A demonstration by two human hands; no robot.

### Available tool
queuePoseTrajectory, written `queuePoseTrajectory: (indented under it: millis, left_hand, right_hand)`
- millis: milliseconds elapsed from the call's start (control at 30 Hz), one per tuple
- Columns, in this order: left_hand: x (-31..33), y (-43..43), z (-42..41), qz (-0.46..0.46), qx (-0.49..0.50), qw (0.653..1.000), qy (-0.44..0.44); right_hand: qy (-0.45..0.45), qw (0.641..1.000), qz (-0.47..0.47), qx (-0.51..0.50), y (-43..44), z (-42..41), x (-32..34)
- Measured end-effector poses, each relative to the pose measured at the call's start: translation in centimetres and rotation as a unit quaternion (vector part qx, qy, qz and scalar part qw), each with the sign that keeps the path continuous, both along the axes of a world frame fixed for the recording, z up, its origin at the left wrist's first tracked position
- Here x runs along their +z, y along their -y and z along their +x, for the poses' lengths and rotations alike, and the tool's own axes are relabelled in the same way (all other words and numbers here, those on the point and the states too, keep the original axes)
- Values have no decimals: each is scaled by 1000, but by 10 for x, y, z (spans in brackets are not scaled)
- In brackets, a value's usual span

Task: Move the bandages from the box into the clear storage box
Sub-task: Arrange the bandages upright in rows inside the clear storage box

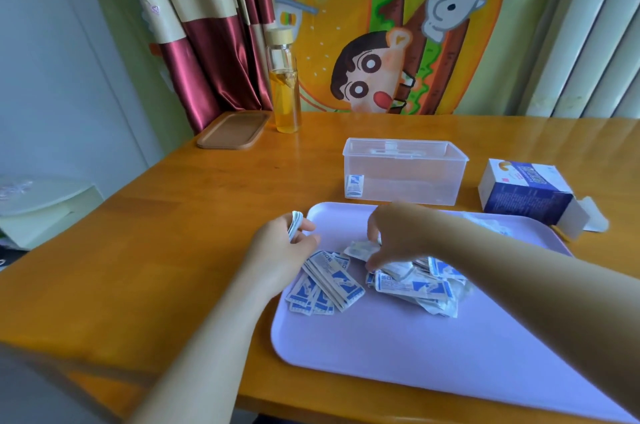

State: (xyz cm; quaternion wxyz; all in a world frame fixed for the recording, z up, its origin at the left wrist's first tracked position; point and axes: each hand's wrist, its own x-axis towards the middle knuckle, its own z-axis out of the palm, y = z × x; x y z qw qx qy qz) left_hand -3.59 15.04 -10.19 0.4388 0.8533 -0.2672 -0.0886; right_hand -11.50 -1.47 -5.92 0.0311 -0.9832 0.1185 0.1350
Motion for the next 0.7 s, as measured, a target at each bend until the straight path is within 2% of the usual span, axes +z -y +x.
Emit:
queuePoseTrajectory:
  millis: [100,300,433,500,600,700]
  left_hand:
    - [4,3,-2,-6,-2,1000,-2]
    - [6,0,-7,-18,6,1000,-10]
    - [9,4,-9,-64,-1,996,-57]
    - [12,10,-13,-104,-6,987,-125]
    - [15,22,-27,-194,-13,949,-247]
    - [16,32,-40,-240,-41,914,-324]
  right_hand:
    - [-33,999,2,-6,1,-3,-8]
    - [49,986,139,-82,26,-4,-2]
    - [116,955,236,-138,41,-11,3]
    - [125,917,347,-151,41,-15,5]
    - [105,812,550,-164,36,-22,4]
    - [80,759,631,-142,28,-29,0]
